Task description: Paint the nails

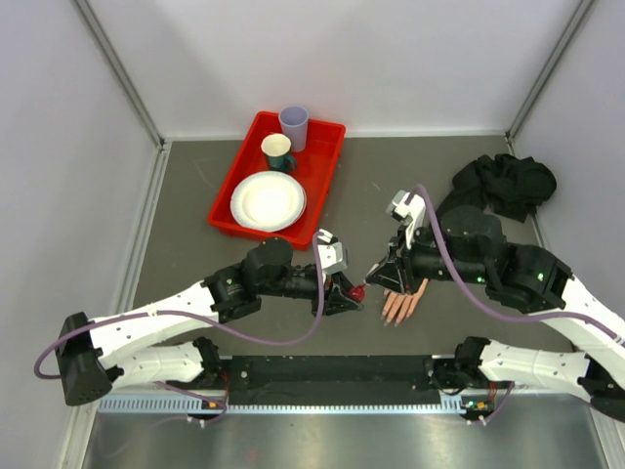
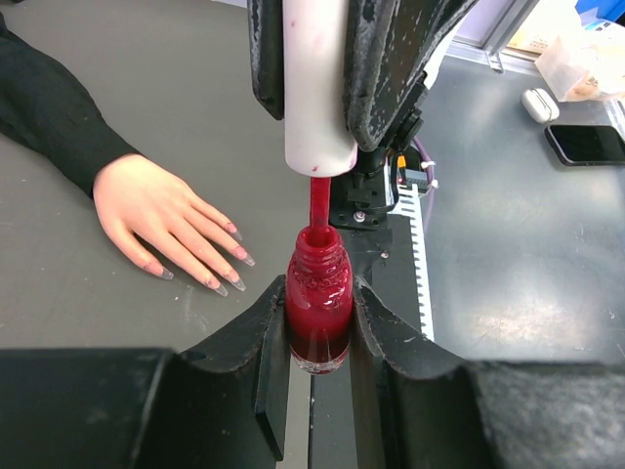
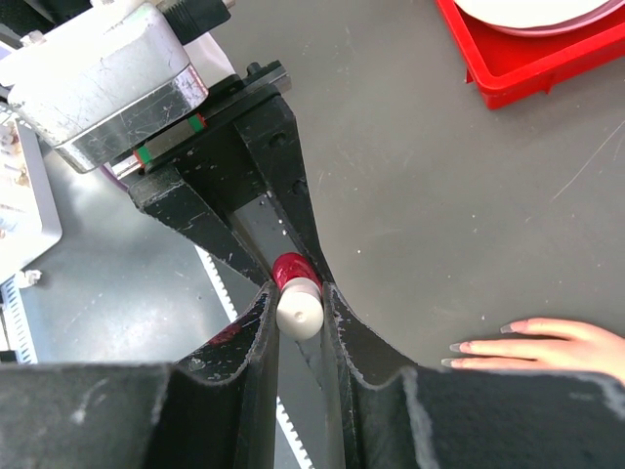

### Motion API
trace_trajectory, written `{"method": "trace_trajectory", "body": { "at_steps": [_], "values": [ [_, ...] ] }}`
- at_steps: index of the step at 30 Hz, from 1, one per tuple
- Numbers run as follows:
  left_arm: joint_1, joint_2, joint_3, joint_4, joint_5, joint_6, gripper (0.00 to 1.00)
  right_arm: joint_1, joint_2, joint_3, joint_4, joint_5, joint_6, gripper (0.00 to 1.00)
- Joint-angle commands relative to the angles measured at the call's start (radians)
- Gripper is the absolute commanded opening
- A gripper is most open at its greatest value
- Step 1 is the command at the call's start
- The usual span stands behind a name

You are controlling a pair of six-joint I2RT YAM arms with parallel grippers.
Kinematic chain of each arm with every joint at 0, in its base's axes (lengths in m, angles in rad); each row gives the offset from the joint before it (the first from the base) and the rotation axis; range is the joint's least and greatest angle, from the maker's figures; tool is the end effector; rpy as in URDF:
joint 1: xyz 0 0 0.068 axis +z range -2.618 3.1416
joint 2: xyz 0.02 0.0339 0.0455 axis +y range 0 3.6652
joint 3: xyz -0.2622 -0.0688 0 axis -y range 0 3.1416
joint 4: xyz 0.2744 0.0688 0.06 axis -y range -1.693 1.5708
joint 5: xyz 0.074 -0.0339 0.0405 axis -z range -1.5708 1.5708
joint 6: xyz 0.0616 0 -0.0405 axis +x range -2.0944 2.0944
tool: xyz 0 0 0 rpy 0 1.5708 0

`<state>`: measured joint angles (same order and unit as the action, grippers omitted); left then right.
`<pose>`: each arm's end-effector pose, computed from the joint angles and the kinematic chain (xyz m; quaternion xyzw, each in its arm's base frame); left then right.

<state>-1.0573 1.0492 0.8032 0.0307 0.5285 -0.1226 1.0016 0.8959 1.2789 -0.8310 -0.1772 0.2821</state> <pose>0.1175 -0.2717 0.3050 0.4850 0.5975 -0.5058 0.3898 0.1038 0.1824 0.4181 -0.3409 0.7726 0.3775 0.3799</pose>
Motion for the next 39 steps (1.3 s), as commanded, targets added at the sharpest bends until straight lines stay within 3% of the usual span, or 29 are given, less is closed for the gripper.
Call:
{"method": "trace_trajectory", "body": {
  "at_steps": [1, 29, 35, 39],
  "values": [
    [-0.004, -0.029, 0.011, 0.051, -0.01, 0.017, 0.0, 0.015, -0.026, 0.04, -0.01, 0.018, 0.005, 0.0],
    [-0.004, -0.038, 0.005, 0.04, -0.022, 0.017, 0.0, 0.015, -0.071, 0.062, -0.031, 0.088, 0.023, 0.0],
    [-0.004, -0.046, -0.01, 0.044, -0.096, 0.032, 0.0, 0.015, -0.094, 0.063, -0.104, 0.235, 0.063, 0.0],
    [-0.004, -0.069, -0.03, 0.058, -0.189, 0.061, 0.0, 0.015, -0.127, 0.036, -0.172, 0.428, 0.141, 0.0]
  ]
}}
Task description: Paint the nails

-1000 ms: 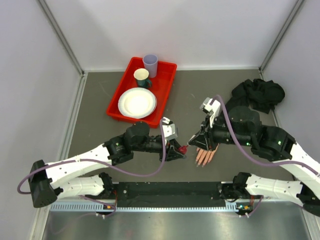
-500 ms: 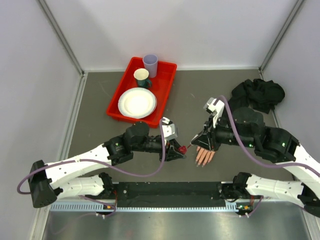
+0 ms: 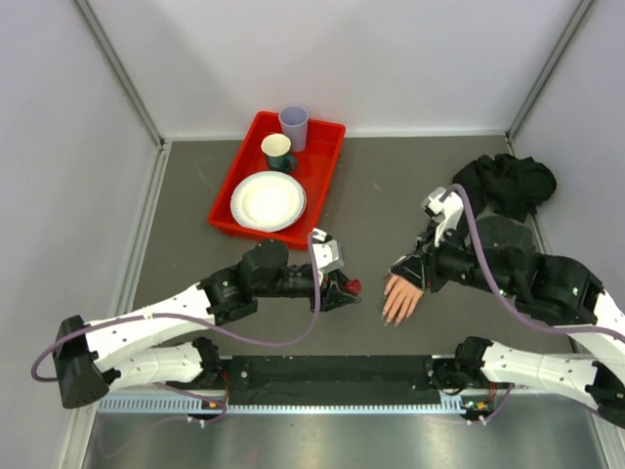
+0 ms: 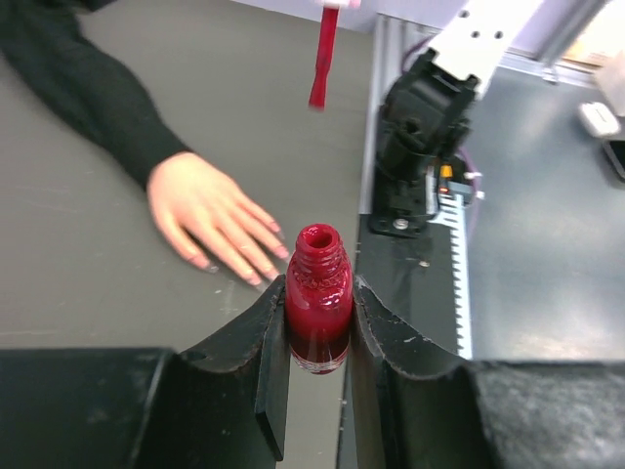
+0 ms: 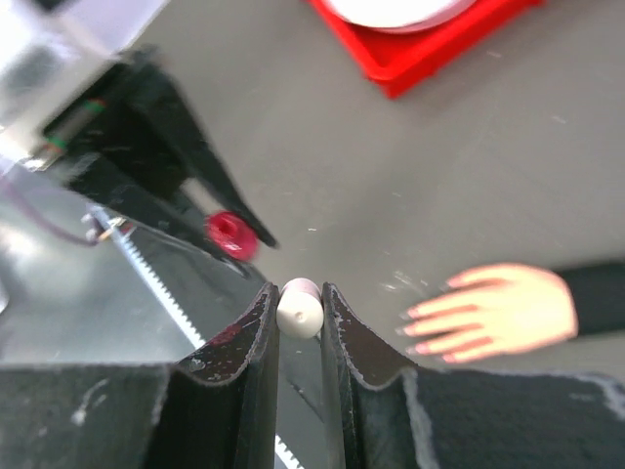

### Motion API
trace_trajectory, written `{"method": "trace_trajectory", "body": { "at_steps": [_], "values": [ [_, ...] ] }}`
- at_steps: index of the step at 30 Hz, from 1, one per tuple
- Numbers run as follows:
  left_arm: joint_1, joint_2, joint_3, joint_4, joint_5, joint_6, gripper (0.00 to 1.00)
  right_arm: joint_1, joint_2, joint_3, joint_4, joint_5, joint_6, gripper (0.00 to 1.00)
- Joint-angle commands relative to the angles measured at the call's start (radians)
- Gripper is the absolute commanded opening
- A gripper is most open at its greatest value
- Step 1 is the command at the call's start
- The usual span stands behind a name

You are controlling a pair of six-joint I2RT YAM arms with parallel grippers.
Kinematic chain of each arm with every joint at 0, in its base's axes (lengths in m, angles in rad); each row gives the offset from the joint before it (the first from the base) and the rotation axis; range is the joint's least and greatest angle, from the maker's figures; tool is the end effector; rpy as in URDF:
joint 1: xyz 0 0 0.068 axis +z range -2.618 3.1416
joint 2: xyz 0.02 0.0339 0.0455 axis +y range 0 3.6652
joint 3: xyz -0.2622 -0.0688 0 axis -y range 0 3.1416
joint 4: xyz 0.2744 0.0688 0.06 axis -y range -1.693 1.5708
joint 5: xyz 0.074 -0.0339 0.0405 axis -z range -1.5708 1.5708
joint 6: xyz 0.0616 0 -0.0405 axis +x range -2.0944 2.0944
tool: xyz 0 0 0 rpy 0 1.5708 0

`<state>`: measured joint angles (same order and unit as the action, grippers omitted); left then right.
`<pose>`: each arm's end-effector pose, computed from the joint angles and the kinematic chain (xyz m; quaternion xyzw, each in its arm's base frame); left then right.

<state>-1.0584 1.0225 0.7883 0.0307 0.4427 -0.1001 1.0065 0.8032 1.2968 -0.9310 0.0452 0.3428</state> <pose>0.1197 -0.2667 0.3057 0.4718 0.6073 -0.4798 0.4225 0.0954 0.1455 0.4276 -0.2633 0.8014 0.3204 0.4310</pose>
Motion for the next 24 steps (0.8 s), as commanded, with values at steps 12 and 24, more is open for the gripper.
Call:
{"method": "trace_trajectory", "body": {
  "at_steps": [12, 24],
  "values": [
    [-0.003, -0.147, -0.124, 0.26, -0.346, 0.056, 0.0, 0.011, -0.194, -0.367, -0.01, 0.369, 0.329, 0.0],
    [-0.003, -0.11, -0.104, 0.282, -0.394, 0.046, 0.0, 0.082, -0.144, -0.608, 0.176, 0.322, 0.337, 0.0]
  ]
}}
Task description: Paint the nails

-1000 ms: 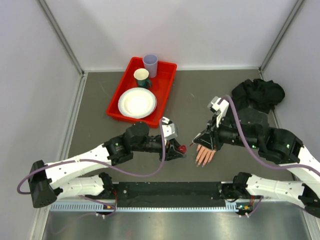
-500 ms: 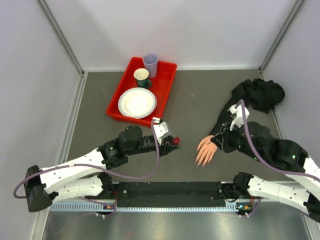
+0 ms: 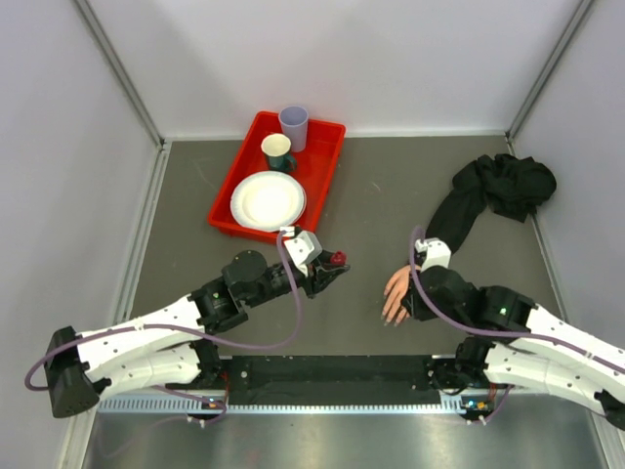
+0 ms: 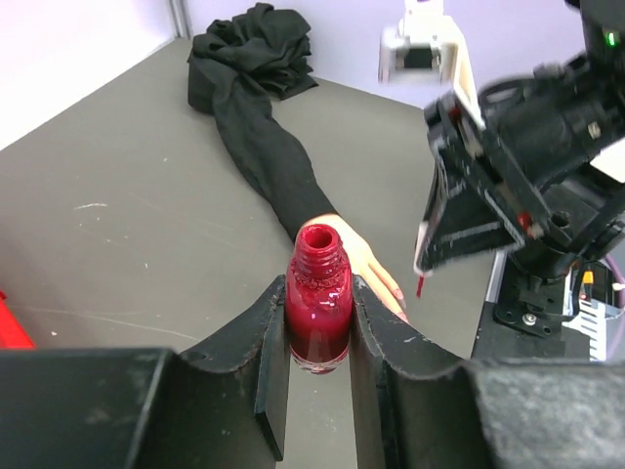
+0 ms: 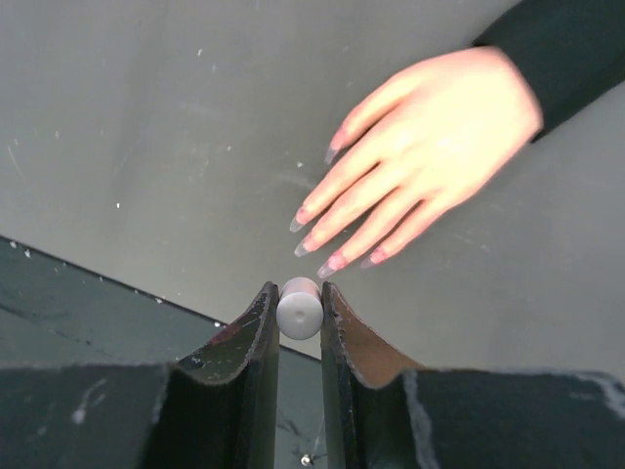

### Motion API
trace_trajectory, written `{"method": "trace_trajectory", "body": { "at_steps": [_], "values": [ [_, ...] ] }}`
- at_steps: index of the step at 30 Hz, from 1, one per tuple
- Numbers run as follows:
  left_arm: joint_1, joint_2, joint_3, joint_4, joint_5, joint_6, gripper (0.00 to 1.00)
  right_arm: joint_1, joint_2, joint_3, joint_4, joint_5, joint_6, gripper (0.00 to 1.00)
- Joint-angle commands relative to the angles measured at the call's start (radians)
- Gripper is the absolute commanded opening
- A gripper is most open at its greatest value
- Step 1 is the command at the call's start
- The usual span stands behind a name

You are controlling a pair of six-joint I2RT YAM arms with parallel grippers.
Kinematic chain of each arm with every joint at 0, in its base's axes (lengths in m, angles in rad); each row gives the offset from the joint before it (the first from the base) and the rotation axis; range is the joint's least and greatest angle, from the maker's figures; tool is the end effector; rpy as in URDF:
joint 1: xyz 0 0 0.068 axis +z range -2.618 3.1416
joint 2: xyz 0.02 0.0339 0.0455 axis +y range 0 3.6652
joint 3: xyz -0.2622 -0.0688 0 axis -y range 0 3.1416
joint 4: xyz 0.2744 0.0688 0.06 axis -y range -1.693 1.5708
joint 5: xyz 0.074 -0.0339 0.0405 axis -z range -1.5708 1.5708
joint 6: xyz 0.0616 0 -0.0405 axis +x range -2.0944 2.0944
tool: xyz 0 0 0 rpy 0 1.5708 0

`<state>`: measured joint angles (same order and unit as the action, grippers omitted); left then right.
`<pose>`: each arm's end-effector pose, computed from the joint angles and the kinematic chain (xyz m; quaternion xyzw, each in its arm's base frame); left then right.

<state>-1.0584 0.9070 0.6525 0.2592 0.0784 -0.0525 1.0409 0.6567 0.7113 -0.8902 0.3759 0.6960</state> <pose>0.1304 -0.2416 0.3096 0.3641 0.6042 -0.3970 0.5872 0.1060 0.1362 0.2511 -0.0912 0.9147 0.1568 0.3612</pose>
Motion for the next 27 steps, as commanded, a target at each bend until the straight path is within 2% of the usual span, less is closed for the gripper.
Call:
{"method": "trace_trajectory", "body": {
  "at_steps": [1, 5, 10, 27],
  "values": [
    [-0.003, 0.006, 0.039, 0.042, -0.029, 0.002, 0.0, 0.047, 0.003, -0.045, 0.166, -0.031, -0.032, 0.0],
    [-0.003, -0.014, 0.062, -0.015, -0.035, 0.032, 0.0, 0.048, 0.032, -0.096, 0.249, -0.101, -0.078, 0.0],
    [-0.003, -0.049, 0.039, -0.006, -0.115, 0.037, 0.0, 0.048, 0.095, -0.131, 0.301, -0.083, -0.116, 0.0],
    [-0.003, -0.037, 0.033, 0.0, -0.111, 0.045, 0.0, 0.05, 0.184, -0.133, 0.304, -0.014, -0.09, 0.0]
  ]
}}
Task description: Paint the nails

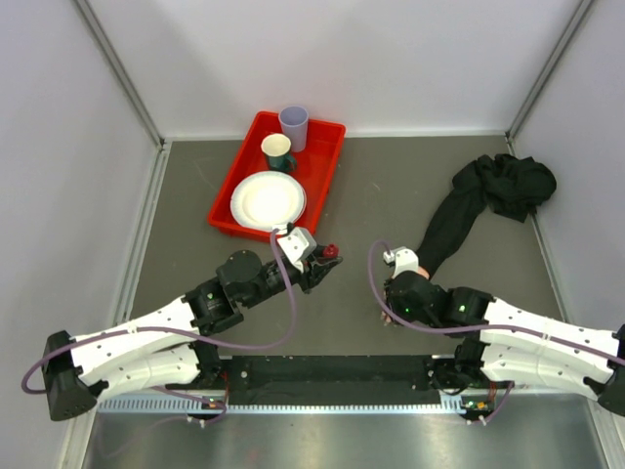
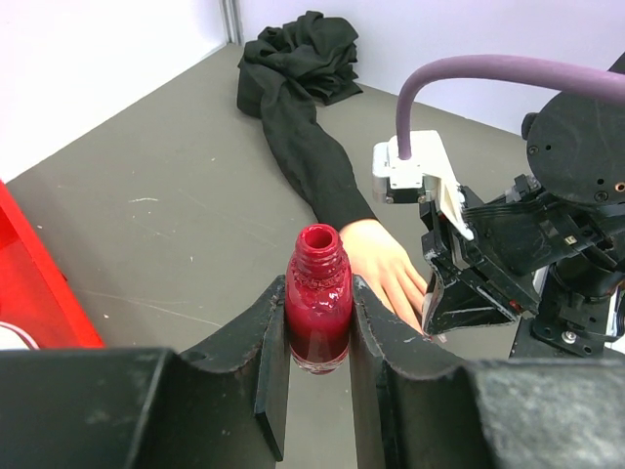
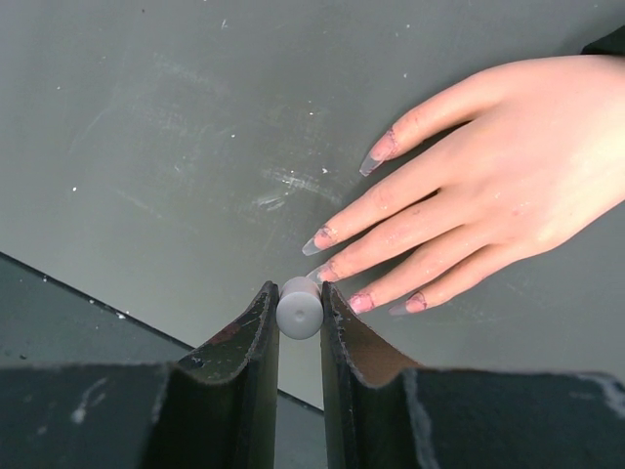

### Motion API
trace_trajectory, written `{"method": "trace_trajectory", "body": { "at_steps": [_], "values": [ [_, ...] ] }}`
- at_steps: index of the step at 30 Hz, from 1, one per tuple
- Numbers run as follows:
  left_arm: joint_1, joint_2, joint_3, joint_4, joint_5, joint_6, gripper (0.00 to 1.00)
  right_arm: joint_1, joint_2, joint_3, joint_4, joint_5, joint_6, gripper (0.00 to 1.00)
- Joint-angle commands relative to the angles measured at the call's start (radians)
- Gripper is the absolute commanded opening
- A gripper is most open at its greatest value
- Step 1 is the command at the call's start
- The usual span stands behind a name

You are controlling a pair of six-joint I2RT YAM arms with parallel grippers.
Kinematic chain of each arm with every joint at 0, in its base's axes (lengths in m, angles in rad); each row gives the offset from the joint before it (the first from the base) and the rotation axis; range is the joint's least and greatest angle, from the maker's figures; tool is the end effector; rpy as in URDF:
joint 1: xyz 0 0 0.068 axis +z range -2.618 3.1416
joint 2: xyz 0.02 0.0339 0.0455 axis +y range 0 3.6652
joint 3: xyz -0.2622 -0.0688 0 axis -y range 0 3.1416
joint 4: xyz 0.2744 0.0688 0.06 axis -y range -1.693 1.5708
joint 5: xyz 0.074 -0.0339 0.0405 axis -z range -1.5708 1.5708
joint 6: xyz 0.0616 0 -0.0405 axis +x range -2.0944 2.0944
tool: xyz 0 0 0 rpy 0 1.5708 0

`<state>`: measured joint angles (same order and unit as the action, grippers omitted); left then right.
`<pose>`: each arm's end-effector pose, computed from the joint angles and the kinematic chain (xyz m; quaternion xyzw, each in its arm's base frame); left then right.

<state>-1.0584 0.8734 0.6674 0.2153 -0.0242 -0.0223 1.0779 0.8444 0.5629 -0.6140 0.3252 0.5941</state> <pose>0.1327 -0.2329 0.3183 0.3410 0.6157 -0.3581 0.6135 0.1162 0.1747 0.1876 -0.1710 0.9168 0.1401 0.3325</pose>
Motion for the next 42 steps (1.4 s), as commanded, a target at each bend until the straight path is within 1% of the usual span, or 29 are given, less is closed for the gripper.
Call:
{"method": "trace_trajectory", "body": {
  "at_steps": [1, 26, 42],
  "values": [
    [-0.003, -0.005, 0.02, 0.042, -0.006, 0.015, 0.0, 0.013, 0.001, 0.014, 0.026, 0.04, 0.015, 0.0],
    [-0.003, 0.009, 0.024, 0.038, -0.005, 0.015, 0.0, 0.013, 0.07, 0.009, 0.028, 0.06, 0.045, 0.0],
    [-0.003, 0.01, 0.026, 0.033, -0.005, 0.016, 0.0, 0.013, 0.084, 0.006, 0.04, 0.08, 0.041, 0.0]
  ]
}}
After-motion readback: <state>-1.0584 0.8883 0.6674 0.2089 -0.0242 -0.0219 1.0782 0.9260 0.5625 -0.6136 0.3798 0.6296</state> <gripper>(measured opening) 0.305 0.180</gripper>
